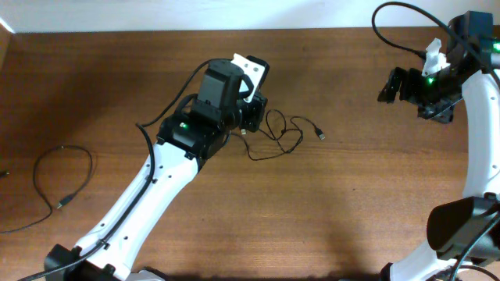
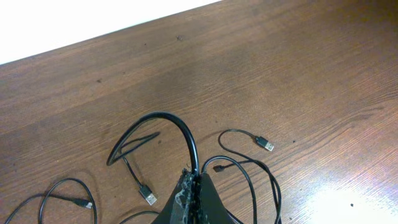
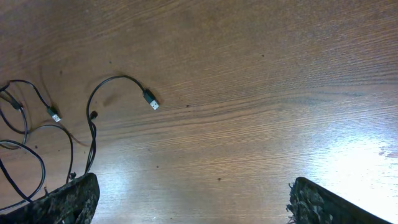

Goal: Untangle cables

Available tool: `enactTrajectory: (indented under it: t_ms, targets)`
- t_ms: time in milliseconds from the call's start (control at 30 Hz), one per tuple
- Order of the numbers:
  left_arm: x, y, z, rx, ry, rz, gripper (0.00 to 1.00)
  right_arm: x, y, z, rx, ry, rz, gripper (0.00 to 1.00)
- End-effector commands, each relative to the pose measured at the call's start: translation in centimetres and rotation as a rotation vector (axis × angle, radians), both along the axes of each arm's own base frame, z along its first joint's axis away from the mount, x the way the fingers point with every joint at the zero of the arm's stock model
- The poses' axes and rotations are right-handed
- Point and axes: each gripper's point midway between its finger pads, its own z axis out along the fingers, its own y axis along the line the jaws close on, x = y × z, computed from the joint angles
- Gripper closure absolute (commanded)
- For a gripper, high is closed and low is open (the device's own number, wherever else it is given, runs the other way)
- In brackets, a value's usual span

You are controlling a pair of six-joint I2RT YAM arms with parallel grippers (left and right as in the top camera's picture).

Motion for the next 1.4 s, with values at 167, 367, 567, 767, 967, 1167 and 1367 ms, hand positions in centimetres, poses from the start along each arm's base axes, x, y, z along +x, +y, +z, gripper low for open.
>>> enactTrajectory:
  t_ms: [167,367,567,767,967,1167,1367]
  targets:
    - [-0.1,0.2,2.3,-0.033,-0.032,0.004,1.0,0.0,-0.2,-0.5,-0.007,0.014,0.001,0.01]
    - [-0.1,0.2,2.2,-0.031,-0.029,0.004,1.0,0.0,-0.2,-0.5,-0.007,0.014,0.001,0.01]
    - [0.1,0.5,2.2,-0.031,-0.03,0.012,1.0,0.0,-0.2,-0.5,-0.007,0.014,0.001,0.01]
    - [0.1,0.6,2.1,-0.03,-0.025,0.014,1.0,0.0,-0.2,-0.5,-0.007,0.014,0.001,0.01]
    - [0.6,0.9,3.6,-0.052,-0.05,0.031,1.0,0.0,-0.2,-0.5,-0.007,0.014,0.001,0.01]
    - [1.6,3.1,18.5,-0.334,-0.228,0.012,1.0,0.0,-0.2,-0.5,-0.007,0.014,0.001,0.01]
    - [1.3,3.3,20.4,-0.367,-0.254,0.011,1.0,0.0,-0.2,-0.5,-0.007,0.014,0.001,0.01]
